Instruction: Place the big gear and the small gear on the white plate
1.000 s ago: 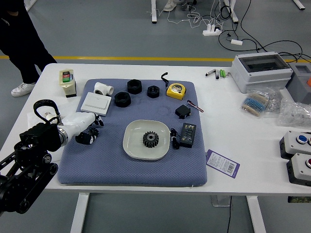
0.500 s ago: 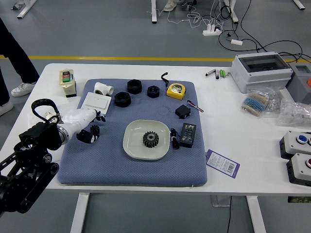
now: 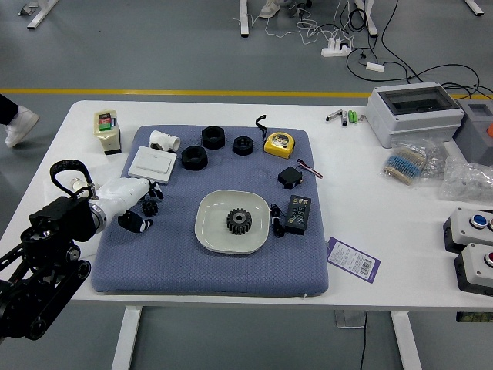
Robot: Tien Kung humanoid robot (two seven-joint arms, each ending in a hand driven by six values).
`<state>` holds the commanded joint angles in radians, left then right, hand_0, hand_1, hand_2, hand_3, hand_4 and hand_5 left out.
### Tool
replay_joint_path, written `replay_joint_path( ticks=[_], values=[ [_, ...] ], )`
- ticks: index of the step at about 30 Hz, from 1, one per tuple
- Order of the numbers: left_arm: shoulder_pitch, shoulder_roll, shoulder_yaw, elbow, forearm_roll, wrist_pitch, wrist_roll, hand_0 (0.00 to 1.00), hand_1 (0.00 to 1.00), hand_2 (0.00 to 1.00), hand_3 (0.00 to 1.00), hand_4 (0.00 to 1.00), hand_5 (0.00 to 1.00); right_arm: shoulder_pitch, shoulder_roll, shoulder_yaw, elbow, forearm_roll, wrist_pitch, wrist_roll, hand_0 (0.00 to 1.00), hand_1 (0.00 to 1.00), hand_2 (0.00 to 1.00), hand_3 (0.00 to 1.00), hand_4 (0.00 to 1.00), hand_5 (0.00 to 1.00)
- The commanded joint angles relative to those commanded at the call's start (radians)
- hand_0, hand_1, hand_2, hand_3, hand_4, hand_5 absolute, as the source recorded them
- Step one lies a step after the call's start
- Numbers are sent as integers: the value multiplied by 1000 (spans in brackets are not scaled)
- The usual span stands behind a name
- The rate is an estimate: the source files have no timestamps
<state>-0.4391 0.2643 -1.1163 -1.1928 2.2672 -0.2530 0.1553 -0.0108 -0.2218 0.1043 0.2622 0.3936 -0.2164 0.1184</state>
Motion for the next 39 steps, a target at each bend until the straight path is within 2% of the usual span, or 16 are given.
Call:
replay_joint_path(
  ticks=[1, 6, 7, 12, 13, 18, 19, 30, 31, 36, 37, 39],
  values=[
    [0, 0, -1, 1, 2, 0, 0, 518, 674, 740, 704, 705, 2, 0, 0, 0, 0, 0, 0, 0, 627, 653, 747, 553, 752, 706],
    [0, 3, -5, 9, 2, 3, 1, 518, 674, 740, 704, 705, 2, -1, 1, -2, 0, 2, 0, 0, 627, 653, 747, 553, 752, 706],
    [1, 3, -5, 10, 2, 4, 2, 498, 626, 704, 685, 641, 2, -1, 1, -2, 0, 2, 0, 0, 627, 653, 747, 553, 751, 706],
    [1, 1, -4, 11, 2, 13, 0, 498, 626, 704, 685, 641, 2, -2, 0, -4, 0, 3, 0, 0, 627, 653, 747, 553, 751, 706],
    [1, 1, -4, 11, 2, 13, 0, 479, 611, 669, 663, 587, 2, -2, 0, -4, 0, 3, 0, 0, 627, 653, 747, 552, 751, 707],
    [1, -2, 0, 16, -7, 18, -3, 479, 611, 669, 663, 587, 2, -1, 0, -2, 1, 2, 0, 0, 627, 653, 747, 552, 751, 707],
    [1, -3, 1, 18, -9, 19, -3, 463, 592, 642, 640, 544, 2, 0, 0, -2, 1, 2, 0, 0, 626, 653, 747, 552, 751, 707],
    [-1, -6, 1, 21, -21, 26, -8, 451, 575, 627, 631, 518, 2, 2, -1, -1, 1, 1, 0, 0, 626, 653, 747, 552, 751, 707],
    [-1, -6, 1, 21, -20, 26, -8, 427, 560, 597, 629, 466, 2, 2, -1, -1, 1, 1, 0, 0, 626, 653, 747, 552, 751, 707],
    [-2, -4, -1, 17, -16, 22, -7, 427, 560, 597, 629, 466, 2, 3, -1, 0, 1, 1, 0, -1, 626, 653, 747, 552, 751, 707],
    [-2, -4, -1, 16, -15, 21, -7, 418, 537, 571, 607, 427, 2, 4, -1, 0, 1, 1, 0, -1, 626, 653, 747, 552, 751, 707],
    [-1, -4, -3, 12, -15, 20, -7, 418, 537, 571, 607, 427, 2, 4, -1, 0, 1, 2, 0, -1, 626, 653, 747, 552, 751, 707]
  ],
)
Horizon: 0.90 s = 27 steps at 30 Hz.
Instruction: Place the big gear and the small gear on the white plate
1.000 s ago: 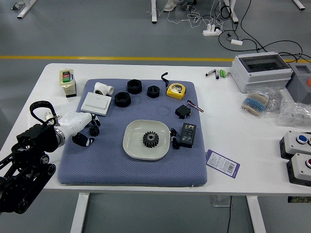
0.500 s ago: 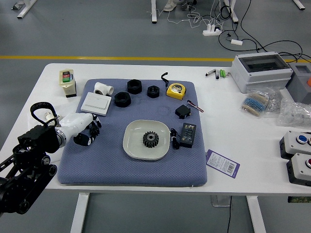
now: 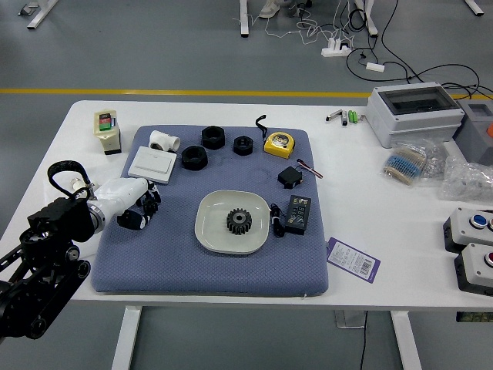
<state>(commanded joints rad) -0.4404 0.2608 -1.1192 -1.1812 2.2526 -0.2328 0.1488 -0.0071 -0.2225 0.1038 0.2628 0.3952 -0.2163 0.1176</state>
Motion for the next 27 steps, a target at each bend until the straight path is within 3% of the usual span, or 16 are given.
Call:
replay_joint_path(
  ticks=[7, 17, 27],
  values=[
    [1, 1, -5, -19, -2, 0, 0, 405, 521, 561, 593, 397, 2, 0, 0, 1, 0, -1, 0, 0, 626, 653, 747, 552, 751, 708],
    [1, -5, 11, -103, -47, 17, -3, 399, 527, 562, 594, 377, 2, 0, -1, 1, 0, -1, 0, 0, 626, 652, 747, 552, 751, 707],
    [-17, -34, 78, -197, -98, 65, -19, 400, 528, 561, 597, 386, 2, 3, -1, 1, 0, -2, 1, 0, 626, 652, 747, 552, 751, 707]
  ],
)
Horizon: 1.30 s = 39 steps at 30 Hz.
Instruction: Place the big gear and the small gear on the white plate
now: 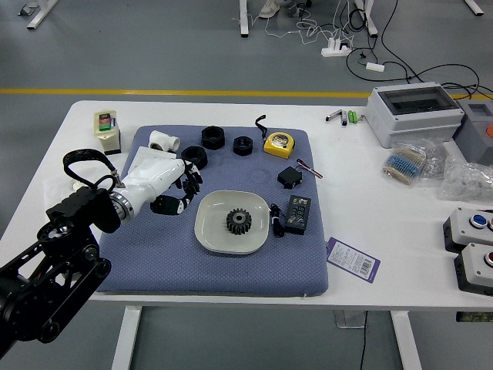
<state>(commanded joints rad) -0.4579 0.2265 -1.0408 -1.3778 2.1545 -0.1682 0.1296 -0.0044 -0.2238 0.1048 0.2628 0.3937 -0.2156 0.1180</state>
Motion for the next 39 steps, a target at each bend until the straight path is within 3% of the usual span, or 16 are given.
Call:
replay_joint_path(
  ticks=[7, 19, 21, 37, 38, 39],
  values=[
    [-19, -19, 71, -8, -36, 50, -21, 410, 528, 577, 594, 398, 2, 1, -1, 1, 0, -2, 0, 0, 626, 652, 746, 551, 751, 707],
    [-50, -4, 178, 33, -50, 128, -41, 415, 533, 581, 595, 424, 2, 2, -3, -2, 0, 0, -1, 0, 626, 652, 744, 551, 751, 706],
    [-54, -3, 195, 41, -47, 141, -42, 426, 544, 618, 599, 480, 2, 2, -3, -3, 0, 0, -1, 0, 624, 651, 744, 551, 751, 707],
    [-94, -8, 314, 113, -51, 191, -49, 447, 569, 647, 603, 547, 2, -1, -3, -6, 0, 2, -2, 1, 626, 651, 744, 551, 751, 706],
    [-96, -10, 317, 119, -50, 195, -49, 467, 600, 667, 612, 667, 10, -1, -3, -6, 0, 2, -2, 1, 625, 648, 744, 551, 752, 706],
    [-99, -13, 320, 126, -48, 198, -48, 467, 600, 667, 612, 667, 10, -2, -3, -7, 0, 2, -3, 1, 625, 648, 744, 551, 752, 706]
  ],
)
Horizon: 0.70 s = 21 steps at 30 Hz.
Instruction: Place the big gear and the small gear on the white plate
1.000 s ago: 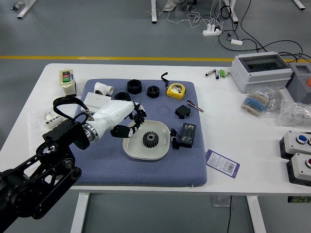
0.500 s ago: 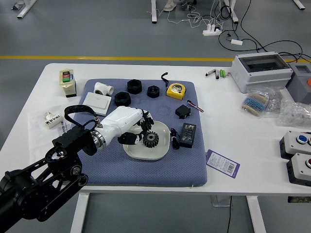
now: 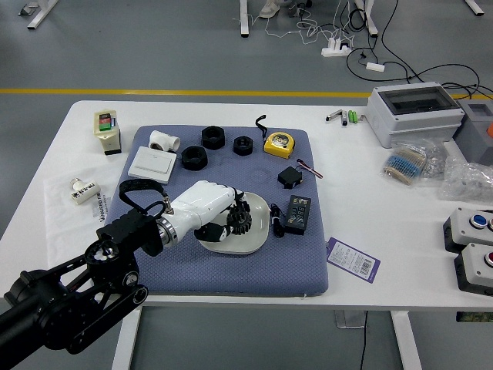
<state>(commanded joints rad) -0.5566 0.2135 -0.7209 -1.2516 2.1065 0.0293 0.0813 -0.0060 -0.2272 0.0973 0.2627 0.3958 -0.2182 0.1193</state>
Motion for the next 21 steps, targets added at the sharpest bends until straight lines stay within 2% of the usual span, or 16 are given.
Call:
replay_joint_path(
  ticks=[4, 5, 14, 21],
  values=[
    [-8, -12, 6, 27, 2, 14, 3, 467, 600, 667, 612, 667, 10, -1, 0, -2, 0, 1, -1, 0, 625, 648, 744, 551, 752, 706],
    [-9, -14, 6, 30, 3, 15, 4, 471, 625, 694, 630, 737, 39, -2, 0, -3, 0, 1, -1, 0, 625, 647, 744, 551, 752, 706],
    [-13, -26, 13, 54, 5, 21, 3, 478, 633, 711, 643, 757, 53, -1, 0, -4, 1, 1, -1, 0, 626, 647, 743, 551, 752, 705],
    [-15, -29, 7, 46, 5, 36, -7, 475, 635, 724, 643, 741, 34, 1, -1, -3, 0, 0, 0, 0, 626, 647, 743, 551, 752, 704]
  ],
)
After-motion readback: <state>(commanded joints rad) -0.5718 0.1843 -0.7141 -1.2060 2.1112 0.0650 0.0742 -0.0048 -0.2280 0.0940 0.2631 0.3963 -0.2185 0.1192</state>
